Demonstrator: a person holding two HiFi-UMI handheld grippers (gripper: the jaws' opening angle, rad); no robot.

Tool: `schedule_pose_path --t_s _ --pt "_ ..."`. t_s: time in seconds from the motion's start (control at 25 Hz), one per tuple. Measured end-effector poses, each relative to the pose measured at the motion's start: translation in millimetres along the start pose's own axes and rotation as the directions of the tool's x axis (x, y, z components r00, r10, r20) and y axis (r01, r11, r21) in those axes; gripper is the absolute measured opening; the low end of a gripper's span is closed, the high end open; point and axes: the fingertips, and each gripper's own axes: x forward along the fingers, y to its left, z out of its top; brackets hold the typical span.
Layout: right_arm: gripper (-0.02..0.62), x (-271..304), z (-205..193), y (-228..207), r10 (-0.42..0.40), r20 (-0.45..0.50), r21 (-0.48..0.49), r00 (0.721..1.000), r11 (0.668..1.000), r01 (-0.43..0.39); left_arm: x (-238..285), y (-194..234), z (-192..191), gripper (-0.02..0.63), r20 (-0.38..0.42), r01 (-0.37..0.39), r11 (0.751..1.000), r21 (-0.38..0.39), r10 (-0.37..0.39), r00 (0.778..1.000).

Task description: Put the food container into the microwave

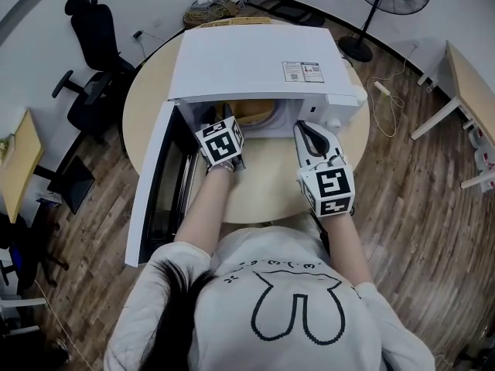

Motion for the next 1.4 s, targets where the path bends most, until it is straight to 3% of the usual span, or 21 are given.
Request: schedule_pose_path --t_s 0.68,1.4 --pt "0.031 -24.5 32.2 12.4 0.012 -0.022 0.047 1.000 0.999 -0.011 -55.1 2.3 21.8 0.129 -0.016 -0.003 1.000 0.028 0.003 1.000" --pt "0.031 -67.9 54.4 40.4 -0.017 -0.019 0.064 1.000 0.998 0.018 -131.6 4.3 31.3 0.129 0.030 0.044 0.996 0.082 -0.047 0.998"
